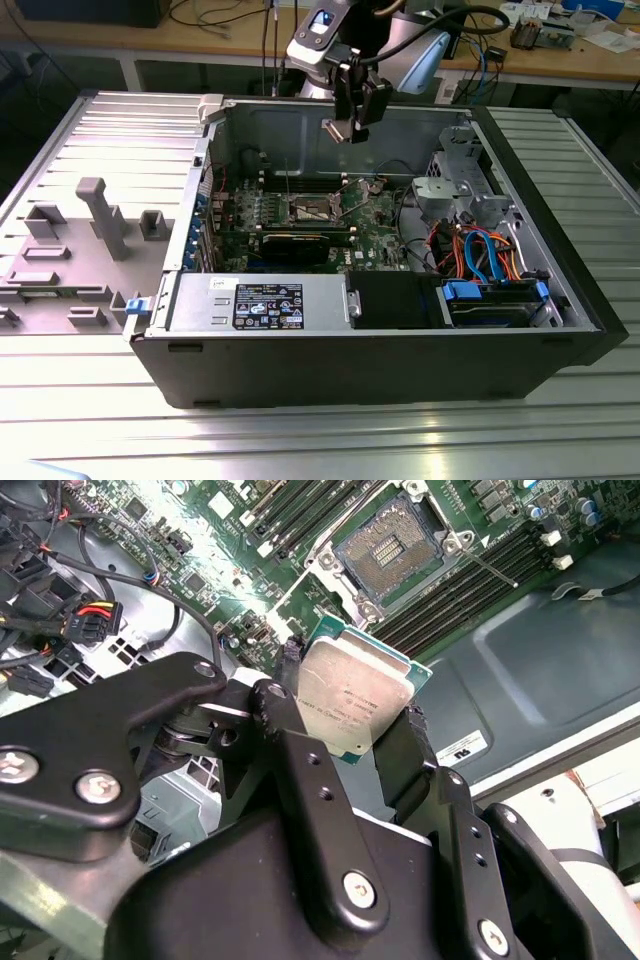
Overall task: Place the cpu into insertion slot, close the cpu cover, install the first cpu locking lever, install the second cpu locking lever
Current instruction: 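Place the cpu into insertion slot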
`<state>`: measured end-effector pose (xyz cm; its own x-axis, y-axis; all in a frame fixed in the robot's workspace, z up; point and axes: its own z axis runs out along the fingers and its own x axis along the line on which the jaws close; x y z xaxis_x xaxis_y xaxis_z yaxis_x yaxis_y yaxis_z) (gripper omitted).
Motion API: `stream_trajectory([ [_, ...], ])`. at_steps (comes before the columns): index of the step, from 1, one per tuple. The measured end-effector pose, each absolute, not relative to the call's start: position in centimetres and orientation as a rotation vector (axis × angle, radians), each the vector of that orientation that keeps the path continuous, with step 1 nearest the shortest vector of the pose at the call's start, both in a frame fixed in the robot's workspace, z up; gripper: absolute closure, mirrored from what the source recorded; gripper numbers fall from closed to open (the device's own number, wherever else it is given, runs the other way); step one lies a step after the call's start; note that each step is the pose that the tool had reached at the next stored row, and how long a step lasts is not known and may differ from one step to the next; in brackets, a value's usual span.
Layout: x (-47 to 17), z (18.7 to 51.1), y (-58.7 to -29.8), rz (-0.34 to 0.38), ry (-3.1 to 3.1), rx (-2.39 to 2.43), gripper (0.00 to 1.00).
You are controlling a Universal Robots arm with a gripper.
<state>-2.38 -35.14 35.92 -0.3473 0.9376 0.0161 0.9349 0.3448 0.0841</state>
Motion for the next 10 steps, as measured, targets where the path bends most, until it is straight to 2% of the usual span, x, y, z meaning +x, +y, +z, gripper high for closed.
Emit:
stream_trajectory([
  [10, -2.39, 35.48, -35.14, 0.121, 2.544, 1.779, 0.46],
])
